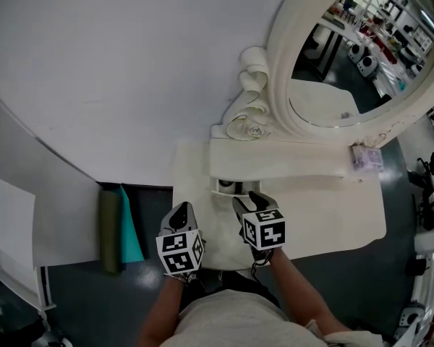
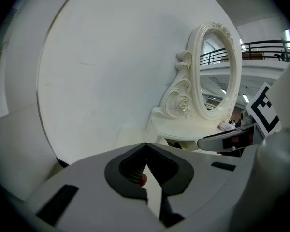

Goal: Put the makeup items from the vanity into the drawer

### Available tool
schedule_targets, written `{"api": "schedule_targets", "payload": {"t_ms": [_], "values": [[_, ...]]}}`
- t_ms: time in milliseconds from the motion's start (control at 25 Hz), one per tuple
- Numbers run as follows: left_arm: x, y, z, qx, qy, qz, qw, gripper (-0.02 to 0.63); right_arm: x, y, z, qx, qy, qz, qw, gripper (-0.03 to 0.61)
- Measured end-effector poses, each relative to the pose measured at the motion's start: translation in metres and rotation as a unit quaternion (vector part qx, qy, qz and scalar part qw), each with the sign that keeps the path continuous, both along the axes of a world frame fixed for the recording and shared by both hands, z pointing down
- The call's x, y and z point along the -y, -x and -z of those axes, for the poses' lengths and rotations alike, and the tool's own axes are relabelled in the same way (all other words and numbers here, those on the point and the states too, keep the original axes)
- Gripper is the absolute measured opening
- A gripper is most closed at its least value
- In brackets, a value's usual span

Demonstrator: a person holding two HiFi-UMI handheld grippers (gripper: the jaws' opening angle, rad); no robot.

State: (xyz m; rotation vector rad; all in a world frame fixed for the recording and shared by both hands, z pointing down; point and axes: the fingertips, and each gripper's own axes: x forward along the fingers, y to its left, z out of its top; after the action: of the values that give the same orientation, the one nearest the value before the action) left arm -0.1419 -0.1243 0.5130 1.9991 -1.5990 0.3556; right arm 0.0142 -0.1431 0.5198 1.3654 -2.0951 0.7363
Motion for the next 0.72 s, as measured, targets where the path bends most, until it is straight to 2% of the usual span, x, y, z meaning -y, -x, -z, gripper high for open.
{"api": "schedule_targets", "payload": {"t_ms": [520,720], "values": [[-0.023,0.004,0.016,-0.001,-0.022,-0.045,0.9987,0.005,-0.038,-0.007,0.013,-0.001,-0.018,-0.068,0.998,0.135],[-0.035,0.012,0.018,0.003,-0.025,-0.067,0.9974,0.005,-0.058,-0.002,0.009,-0.006,-0.011,-0.092,0.996,0.078]]}}
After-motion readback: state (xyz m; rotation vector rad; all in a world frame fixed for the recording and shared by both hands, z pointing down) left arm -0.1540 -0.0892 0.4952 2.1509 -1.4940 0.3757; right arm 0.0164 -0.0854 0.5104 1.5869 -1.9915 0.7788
